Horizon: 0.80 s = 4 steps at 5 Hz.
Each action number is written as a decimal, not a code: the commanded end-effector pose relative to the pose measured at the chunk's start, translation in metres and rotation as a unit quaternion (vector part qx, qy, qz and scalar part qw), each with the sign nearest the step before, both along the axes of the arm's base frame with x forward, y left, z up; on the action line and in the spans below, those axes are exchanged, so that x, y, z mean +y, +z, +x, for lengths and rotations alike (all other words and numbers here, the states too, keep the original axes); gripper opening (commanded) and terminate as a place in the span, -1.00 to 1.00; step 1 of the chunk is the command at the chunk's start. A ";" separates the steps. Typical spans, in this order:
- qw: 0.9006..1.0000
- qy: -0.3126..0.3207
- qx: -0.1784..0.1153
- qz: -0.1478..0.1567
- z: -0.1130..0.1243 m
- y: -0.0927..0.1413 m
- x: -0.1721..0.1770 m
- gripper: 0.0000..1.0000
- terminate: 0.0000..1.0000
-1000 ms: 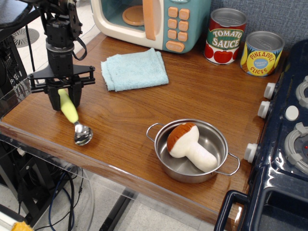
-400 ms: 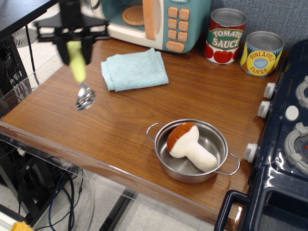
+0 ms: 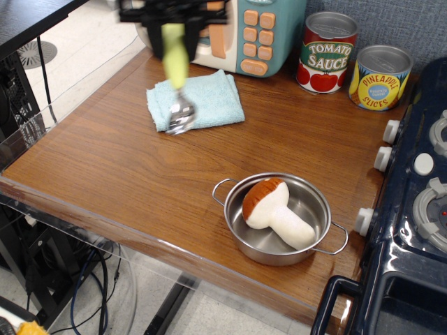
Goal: Pick up the spoon and place it behind the pan.
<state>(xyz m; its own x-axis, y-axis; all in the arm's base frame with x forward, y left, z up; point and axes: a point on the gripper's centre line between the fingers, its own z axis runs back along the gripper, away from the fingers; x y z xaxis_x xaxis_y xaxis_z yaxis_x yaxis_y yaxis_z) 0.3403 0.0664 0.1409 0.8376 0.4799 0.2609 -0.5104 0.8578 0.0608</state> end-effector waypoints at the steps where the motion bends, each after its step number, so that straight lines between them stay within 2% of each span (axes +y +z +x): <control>1: 0.999 -0.044 -0.025 0.003 0.012 0.016 -0.065 -1.00 -1.00; 3: 0.997 -0.077 -0.009 0.016 0.045 -0.011 -0.127 -1.00 -1.00; 4: 0.996 -0.086 0.000 0.023 0.058 -0.029 -0.144 -1.00 -1.00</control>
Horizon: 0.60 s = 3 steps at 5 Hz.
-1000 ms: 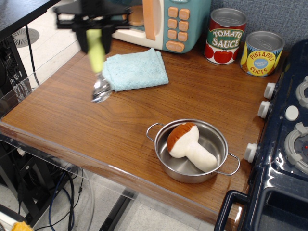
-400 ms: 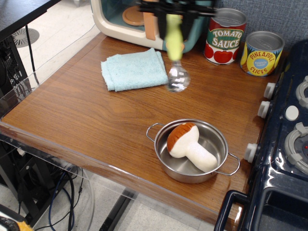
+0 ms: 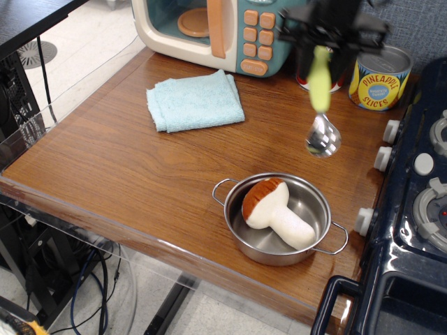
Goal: Pick up the spoon and place it behind the pan.
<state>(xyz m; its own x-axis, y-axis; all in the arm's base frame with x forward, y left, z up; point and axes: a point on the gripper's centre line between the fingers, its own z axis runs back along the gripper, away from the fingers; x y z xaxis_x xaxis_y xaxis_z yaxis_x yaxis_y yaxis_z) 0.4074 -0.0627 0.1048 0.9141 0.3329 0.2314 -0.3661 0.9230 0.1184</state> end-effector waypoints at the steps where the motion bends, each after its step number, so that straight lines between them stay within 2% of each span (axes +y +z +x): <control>1: 1.000 -0.008 -0.017 0.007 -0.001 -0.009 -0.022 -1.00 -1.00; 3: 1.000 0.010 0.000 0.023 0.005 -0.039 -0.016 -1.00 -1.00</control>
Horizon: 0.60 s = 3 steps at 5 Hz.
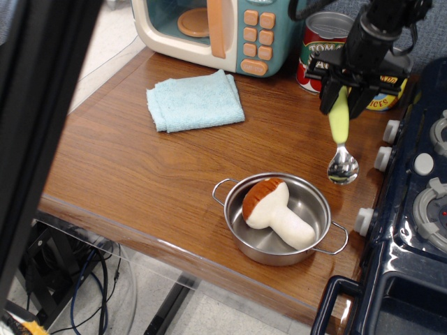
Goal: Pick up the spoon and place it behind the pan.
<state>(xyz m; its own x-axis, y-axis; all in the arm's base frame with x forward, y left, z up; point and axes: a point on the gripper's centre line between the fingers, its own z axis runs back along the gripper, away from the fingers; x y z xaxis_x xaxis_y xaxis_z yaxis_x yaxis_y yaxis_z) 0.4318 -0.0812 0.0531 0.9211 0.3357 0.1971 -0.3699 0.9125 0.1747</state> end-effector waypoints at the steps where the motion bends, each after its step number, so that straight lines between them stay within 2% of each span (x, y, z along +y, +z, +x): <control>1: 1.000 0.008 -0.009 0.003 -0.019 0.000 0.007 -1.00 -1.00; 3: 1.000 0.010 0.013 0.005 -0.013 -0.021 0.014 -1.00 -1.00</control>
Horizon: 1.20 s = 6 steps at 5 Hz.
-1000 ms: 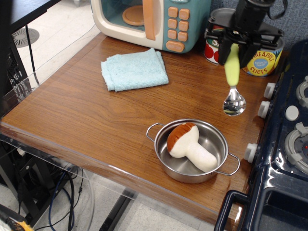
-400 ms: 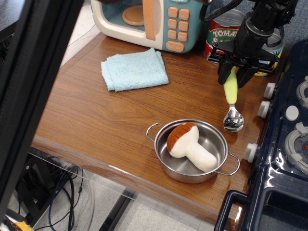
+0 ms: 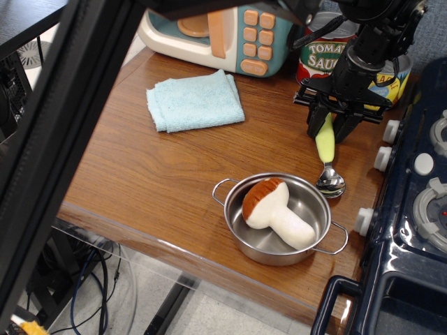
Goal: Pick up the spoon and place it behind the pan.
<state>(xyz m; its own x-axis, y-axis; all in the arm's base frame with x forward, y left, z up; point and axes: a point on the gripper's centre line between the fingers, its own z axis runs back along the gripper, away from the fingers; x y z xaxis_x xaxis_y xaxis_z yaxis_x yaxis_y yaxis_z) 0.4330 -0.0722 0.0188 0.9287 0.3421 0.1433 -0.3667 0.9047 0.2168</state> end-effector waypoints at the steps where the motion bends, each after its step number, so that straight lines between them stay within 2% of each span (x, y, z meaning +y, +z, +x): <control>1: 1.000 0.005 -0.020 0.000 -0.013 0.016 0.005 1.00 -1.00; 3: 1.000 0.005 -0.027 -0.011 -0.019 0.029 0.002 1.00 -1.00; 4: 0.999 0.003 -0.043 -0.023 -0.021 0.047 0.003 1.00 -1.00; 6: 0.994 0.004 -0.094 -0.051 -0.035 0.093 0.010 1.00 -1.00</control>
<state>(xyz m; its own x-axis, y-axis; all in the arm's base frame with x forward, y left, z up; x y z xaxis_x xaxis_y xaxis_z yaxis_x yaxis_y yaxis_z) 0.4194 -0.0646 0.0804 0.9085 0.3619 0.2087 -0.3880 0.9162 0.1002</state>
